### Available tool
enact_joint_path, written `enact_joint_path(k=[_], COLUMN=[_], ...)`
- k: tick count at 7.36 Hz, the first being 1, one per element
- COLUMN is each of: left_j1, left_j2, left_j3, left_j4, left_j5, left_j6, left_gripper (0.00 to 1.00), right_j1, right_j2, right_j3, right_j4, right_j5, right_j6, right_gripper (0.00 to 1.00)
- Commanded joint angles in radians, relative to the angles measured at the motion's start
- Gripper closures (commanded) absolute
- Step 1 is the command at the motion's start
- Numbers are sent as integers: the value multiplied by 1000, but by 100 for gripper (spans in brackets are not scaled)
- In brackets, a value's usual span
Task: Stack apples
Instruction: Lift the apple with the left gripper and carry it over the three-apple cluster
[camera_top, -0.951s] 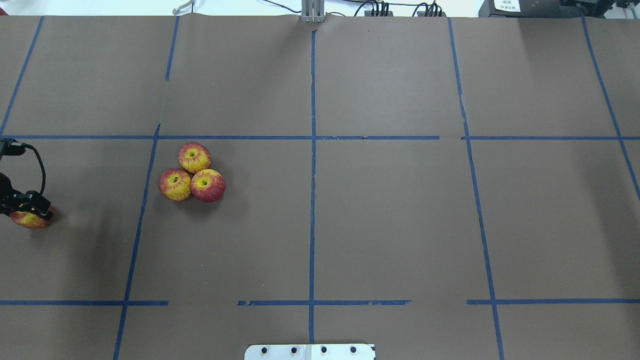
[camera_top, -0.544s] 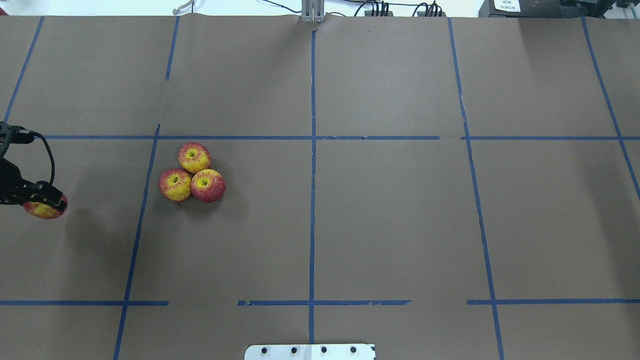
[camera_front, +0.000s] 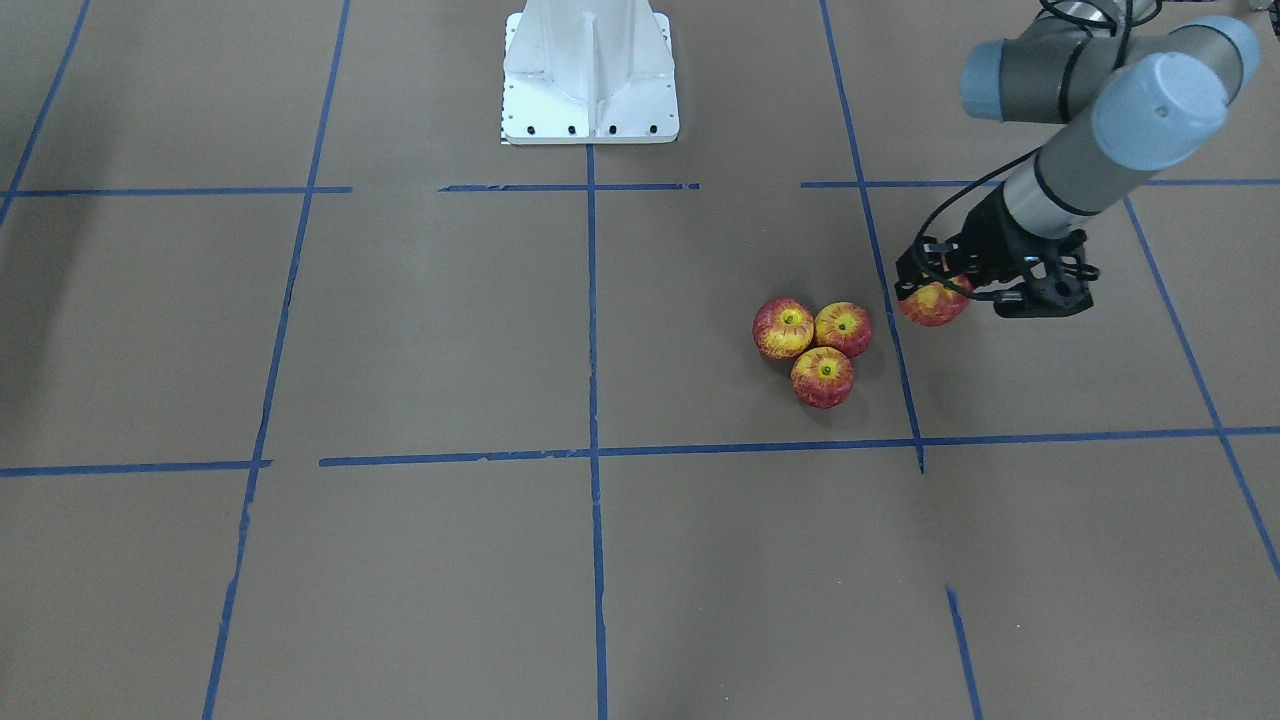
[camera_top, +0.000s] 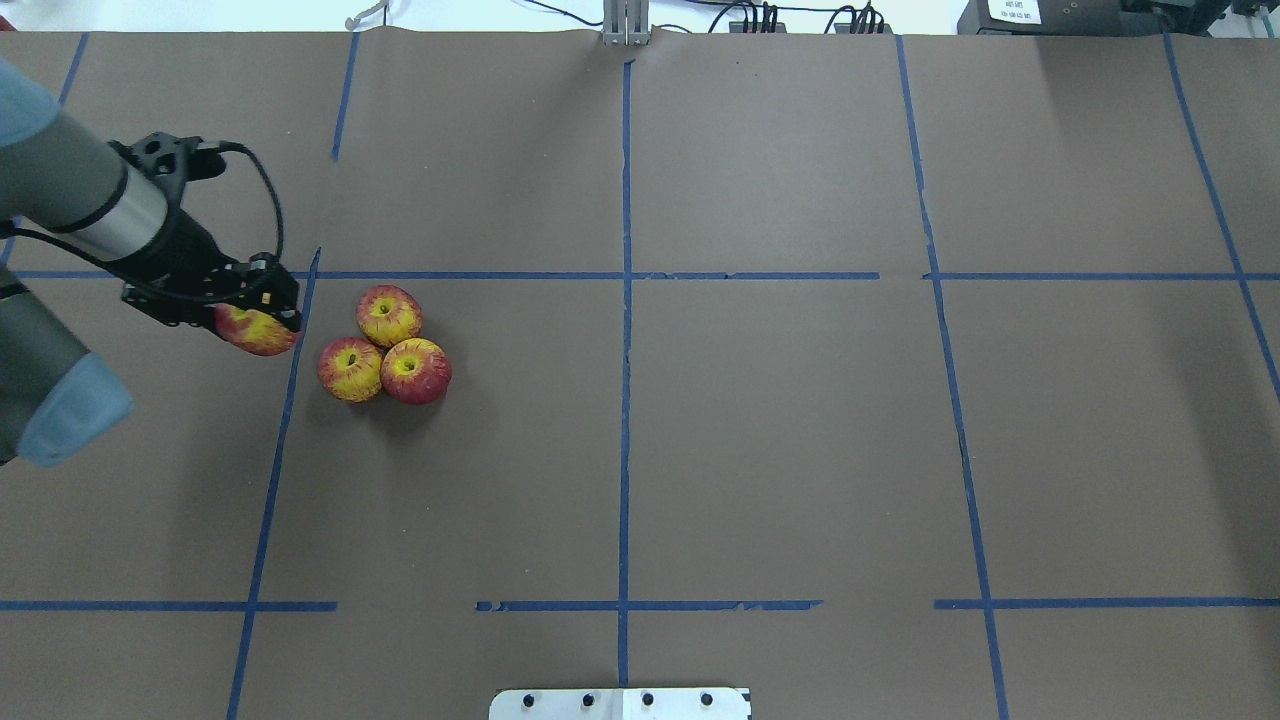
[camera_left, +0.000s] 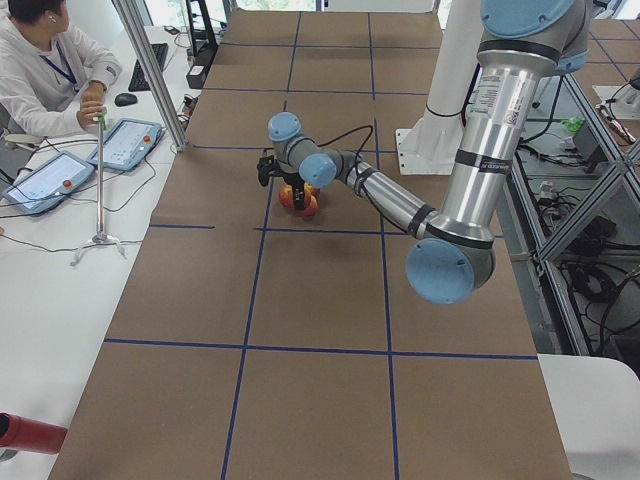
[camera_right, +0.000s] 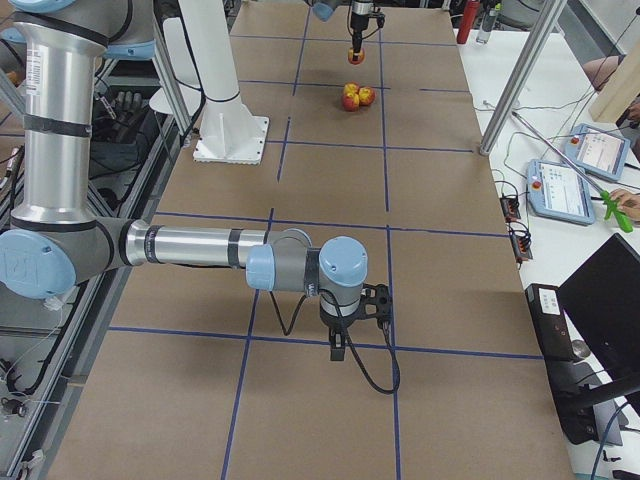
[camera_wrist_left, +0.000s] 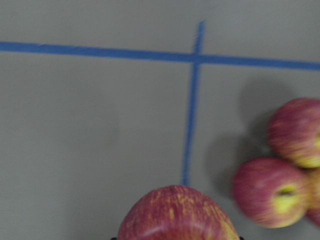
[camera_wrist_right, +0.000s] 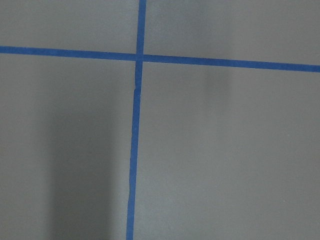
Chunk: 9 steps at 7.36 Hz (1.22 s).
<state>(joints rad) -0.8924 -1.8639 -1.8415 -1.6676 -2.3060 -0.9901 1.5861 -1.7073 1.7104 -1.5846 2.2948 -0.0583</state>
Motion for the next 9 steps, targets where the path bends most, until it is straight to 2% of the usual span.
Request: enact_joint_path(k=[1, 4, 5, 9], left_j1=[85, 113, 115, 122], left_j2=[-90, -90, -96, -116], left_j3=[19, 44, 51, 76], left_j4=[35, 34, 32, 29], left_j5=[86, 118, 161, 165], left_j6=[-91, -94, -94, -94], left_gripper=[100, 100, 100, 100], right_j1=[0, 0, 0, 0], right_j2=[0, 0, 0, 0], right_j3=[0, 0, 0, 0], right_j4=[0, 0, 0, 0], right_j5=[0, 0, 0, 0], right_j6=[0, 0, 0, 0], right_gripper=[0, 0, 0, 0])
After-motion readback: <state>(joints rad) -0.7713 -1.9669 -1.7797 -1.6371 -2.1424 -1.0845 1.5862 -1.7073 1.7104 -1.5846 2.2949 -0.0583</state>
